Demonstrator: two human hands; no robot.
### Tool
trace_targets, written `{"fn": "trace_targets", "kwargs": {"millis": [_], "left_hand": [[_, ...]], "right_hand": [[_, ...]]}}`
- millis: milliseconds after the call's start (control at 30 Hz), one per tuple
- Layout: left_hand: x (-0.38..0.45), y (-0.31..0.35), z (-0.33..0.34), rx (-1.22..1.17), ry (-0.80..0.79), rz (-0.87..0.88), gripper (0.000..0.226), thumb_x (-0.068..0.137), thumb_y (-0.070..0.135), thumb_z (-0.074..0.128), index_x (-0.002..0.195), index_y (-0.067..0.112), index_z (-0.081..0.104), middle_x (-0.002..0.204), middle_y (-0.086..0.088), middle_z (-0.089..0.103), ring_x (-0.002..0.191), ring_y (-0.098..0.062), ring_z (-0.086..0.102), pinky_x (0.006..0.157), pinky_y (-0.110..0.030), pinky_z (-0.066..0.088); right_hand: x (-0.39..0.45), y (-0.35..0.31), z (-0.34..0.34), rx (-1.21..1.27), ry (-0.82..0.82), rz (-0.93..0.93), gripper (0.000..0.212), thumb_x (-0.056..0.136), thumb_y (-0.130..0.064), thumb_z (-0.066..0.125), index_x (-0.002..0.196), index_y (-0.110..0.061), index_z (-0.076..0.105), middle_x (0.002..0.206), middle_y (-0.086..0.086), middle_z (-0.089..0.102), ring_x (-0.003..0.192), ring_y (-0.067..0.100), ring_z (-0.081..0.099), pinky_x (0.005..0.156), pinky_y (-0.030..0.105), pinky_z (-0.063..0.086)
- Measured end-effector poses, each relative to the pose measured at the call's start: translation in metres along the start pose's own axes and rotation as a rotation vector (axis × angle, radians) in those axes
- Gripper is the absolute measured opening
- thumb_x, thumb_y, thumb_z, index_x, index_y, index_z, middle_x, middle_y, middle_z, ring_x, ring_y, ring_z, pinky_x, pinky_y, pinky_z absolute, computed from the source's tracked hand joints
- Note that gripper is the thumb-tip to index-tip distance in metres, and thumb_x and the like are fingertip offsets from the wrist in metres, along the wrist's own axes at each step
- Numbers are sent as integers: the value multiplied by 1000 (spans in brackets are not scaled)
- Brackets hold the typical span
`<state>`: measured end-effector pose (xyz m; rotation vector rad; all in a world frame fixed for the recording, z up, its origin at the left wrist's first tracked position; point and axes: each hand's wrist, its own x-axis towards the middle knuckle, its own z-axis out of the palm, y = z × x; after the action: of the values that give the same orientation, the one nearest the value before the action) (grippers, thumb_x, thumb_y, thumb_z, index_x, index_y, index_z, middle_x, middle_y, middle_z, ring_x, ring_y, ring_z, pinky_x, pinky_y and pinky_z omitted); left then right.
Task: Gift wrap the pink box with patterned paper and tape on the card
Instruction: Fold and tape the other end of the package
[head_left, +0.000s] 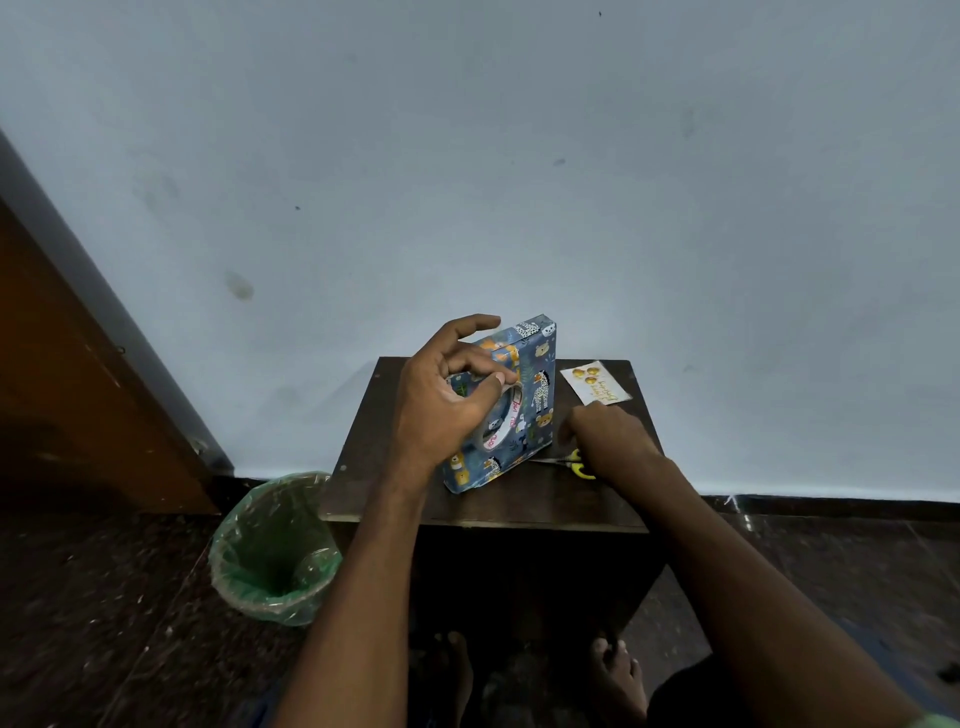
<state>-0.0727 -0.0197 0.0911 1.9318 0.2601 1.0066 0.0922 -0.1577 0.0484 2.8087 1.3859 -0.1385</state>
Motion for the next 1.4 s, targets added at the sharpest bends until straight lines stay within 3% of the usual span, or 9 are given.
{"fn": "trace_targets", "kwargs": {"millis": [100, 200, 267, 400, 533, 833, 967, 1233, 1400], "left_hand": [[0, 2, 0, -106, 20, -10, 45, 92, -9, 63, 134, 6, 63, 82, -12, 79, 94, -10, 74, 96, -20, 50], [1, 6, -1, -274, 52, -57, 49, 87, 0, 55, 135, 3, 61, 79, -23, 74, 84, -19, 72, 91, -28, 54], [0, 7, -1, -346, 63, -74, 52, 85, 0, 53, 136, 1, 60, 76, -22, 72, 81, -23, 70, 89, -31, 56], [-2, 2, -10, -433, 67, -101, 55, 84, -2, 51, 138, 3, 62, 72, -18, 71, 91, -29, 72, 99, -34, 54], [-11, -3, -33, -389, 114, -138, 48, 86, 1, 52, 130, 8, 69, 70, -16, 71, 98, -24, 70, 96, -34, 56], [-18, -9, -49, -237, 82, -212, 42, 86, 0, 49, 118, 6, 76, 60, -18, 60, 59, -24, 57, 69, -26, 55], [-16, -10, -46, -193, 70, -217, 43, 92, -17, 45, 118, 1, 74, 59, -19, 58, 52, -19, 55, 60, -22, 54], [-13, -12, -53, -156, 122, -192, 38, 92, -8, 47, 112, 4, 77, 63, -32, 57, 53, -20, 56, 62, -22, 53], [-8, -14, -53, -211, 164, -223, 41, 96, -14, 44, 112, 3, 78, 55, -14, 56, 55, -19, 54, 62, -21, 52]], "right_hand": [[1, -8, -18, 296, 500, 19, 20, 84, -6, 60, 91, -22, 69, 97, 2, 67, 94, 30, 66, 67, 33, 48], [-2, -26, -46, 802, 856, -240, 32, 83, 2, 65, 106, -20, 67, 110, -4, 63, 98, 14, 63, 70, 26, 52], [-4, -39, -52, 985, 735, -416, 41, 87, 2, 68, 123, -17, 67, 125, -7, 64, 108, 13, 65, 83, 25, 55], [5, -53, -33, 920, 547, -501, 36, 95, -12, 69, 131, -18, 69, 130, -6, 67, 122, 11, 62, 99, 40, 54], [13, -61, -33, 807, 629, -532, 29, 92, -13, 74, 121, -14, 73, 120, -1, 69, 117, 14, 61, 100, 38, 50], [14, -68, -30, 690, 771, -574, 21, 83, -12, 78, 103, -10, 80, 110, -1, 71, 104, 14, 68, 87, 49, 54], [11, -66, -32, 694, 745, -591, 23, 84, -16, 75, 106, -10, 78, 109, -1, 72, 105, 12, 67, 89, 47, 53], [4, -77, -27, 531, 811, -546, 18, 103, -28, 59, 108, -18, 73, 102, -5, 68, 107, 14, 63, 89, 43, 42], [17, -73, -19, 626, 846, -543, 14, 97, -9, 70, 107, -16, 77, 100, -3, 70, 105, 16, 66, 87, 49, 47]]}}
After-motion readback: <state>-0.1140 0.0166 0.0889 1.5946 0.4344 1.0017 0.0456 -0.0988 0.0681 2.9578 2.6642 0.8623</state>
